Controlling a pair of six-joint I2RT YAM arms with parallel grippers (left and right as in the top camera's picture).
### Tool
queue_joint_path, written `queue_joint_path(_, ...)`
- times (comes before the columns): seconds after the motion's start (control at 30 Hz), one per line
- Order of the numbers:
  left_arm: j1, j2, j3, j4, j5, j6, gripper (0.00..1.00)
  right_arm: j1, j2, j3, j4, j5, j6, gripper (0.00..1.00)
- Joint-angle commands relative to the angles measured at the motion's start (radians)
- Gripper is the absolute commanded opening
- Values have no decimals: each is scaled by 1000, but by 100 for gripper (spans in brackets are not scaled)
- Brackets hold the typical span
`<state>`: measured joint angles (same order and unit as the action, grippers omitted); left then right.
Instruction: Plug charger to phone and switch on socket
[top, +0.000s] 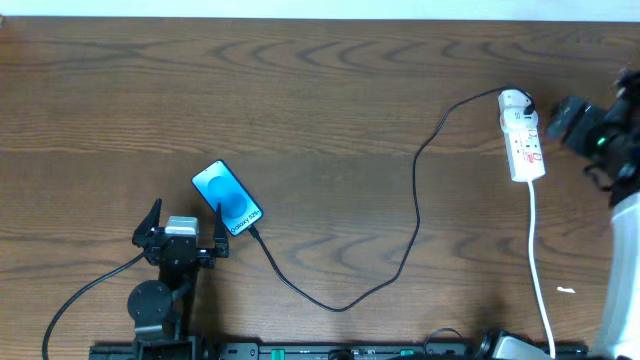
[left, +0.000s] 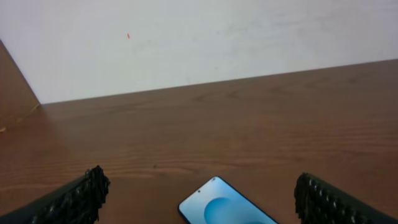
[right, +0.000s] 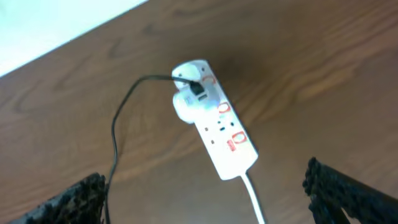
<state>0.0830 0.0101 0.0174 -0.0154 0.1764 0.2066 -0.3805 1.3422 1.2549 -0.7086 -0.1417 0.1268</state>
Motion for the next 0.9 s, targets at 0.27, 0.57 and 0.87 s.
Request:
queue_joint_path(0.27,0,-6,-13,-40,13,-2,98,69,-261,-502,425,1,116,99)
queue_joint_path(0.57,0,-6,-13,-40,13,-2,98,101,-448,-804,726,2,150,99)
queue_joint_path(0.87,0,-6,-13,-40,13,-2,98,101,-721,-1059,948,1,176,99)
